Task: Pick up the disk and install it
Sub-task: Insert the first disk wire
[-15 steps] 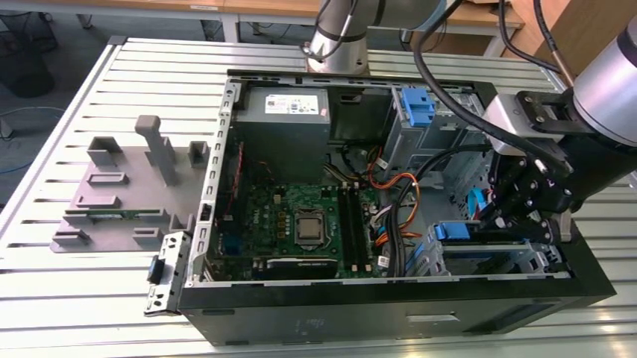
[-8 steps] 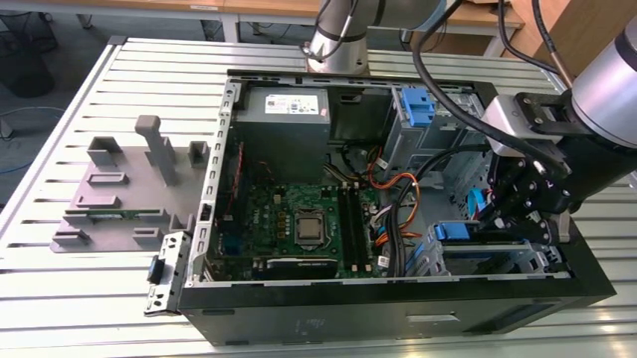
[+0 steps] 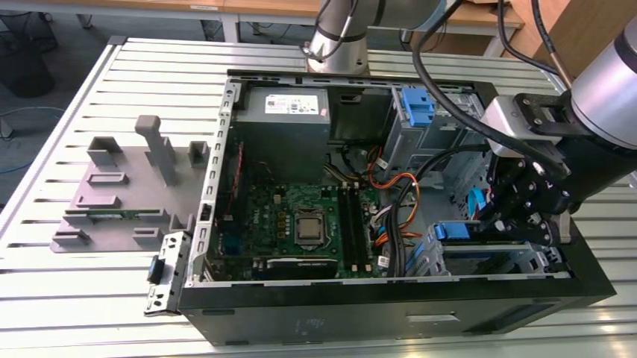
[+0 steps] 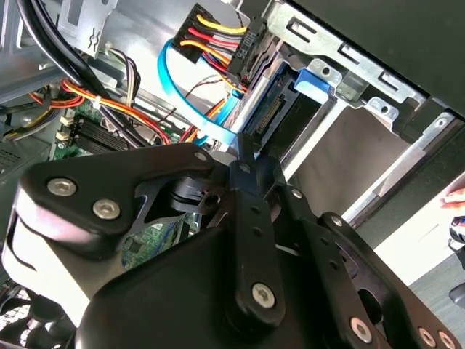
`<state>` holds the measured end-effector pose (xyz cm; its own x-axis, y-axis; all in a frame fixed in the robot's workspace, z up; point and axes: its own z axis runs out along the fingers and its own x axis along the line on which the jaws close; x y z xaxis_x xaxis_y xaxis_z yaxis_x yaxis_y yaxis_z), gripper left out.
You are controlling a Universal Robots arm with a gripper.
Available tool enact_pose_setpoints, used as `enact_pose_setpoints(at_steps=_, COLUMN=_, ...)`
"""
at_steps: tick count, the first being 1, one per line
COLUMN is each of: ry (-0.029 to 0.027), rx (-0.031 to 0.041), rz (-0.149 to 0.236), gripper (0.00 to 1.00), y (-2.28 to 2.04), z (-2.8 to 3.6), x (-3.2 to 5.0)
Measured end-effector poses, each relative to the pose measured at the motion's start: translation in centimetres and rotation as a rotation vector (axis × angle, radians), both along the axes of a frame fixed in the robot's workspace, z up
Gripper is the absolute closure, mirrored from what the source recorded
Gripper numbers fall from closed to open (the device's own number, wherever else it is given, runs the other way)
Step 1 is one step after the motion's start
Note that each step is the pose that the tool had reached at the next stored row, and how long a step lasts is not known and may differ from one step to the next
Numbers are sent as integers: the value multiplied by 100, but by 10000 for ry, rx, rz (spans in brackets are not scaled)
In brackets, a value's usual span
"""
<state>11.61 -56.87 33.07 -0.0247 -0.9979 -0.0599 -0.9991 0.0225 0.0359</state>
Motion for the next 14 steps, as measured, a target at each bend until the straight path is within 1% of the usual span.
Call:
enact_pose_setpoints(at_steps=4, ry=0, rx=-4, rz=0, gripper=77, y=0, z=2, x=0)
enact_pose_setpoints(at_steps=6, ry=0, rx=-6, rz=0, gripper=77, y=0, z=22, x=0)
enact_pose_setpoints(at_steps=14, ry=0, rx=-4, rz=0, gripper=77, y=0, z=189, x=0)
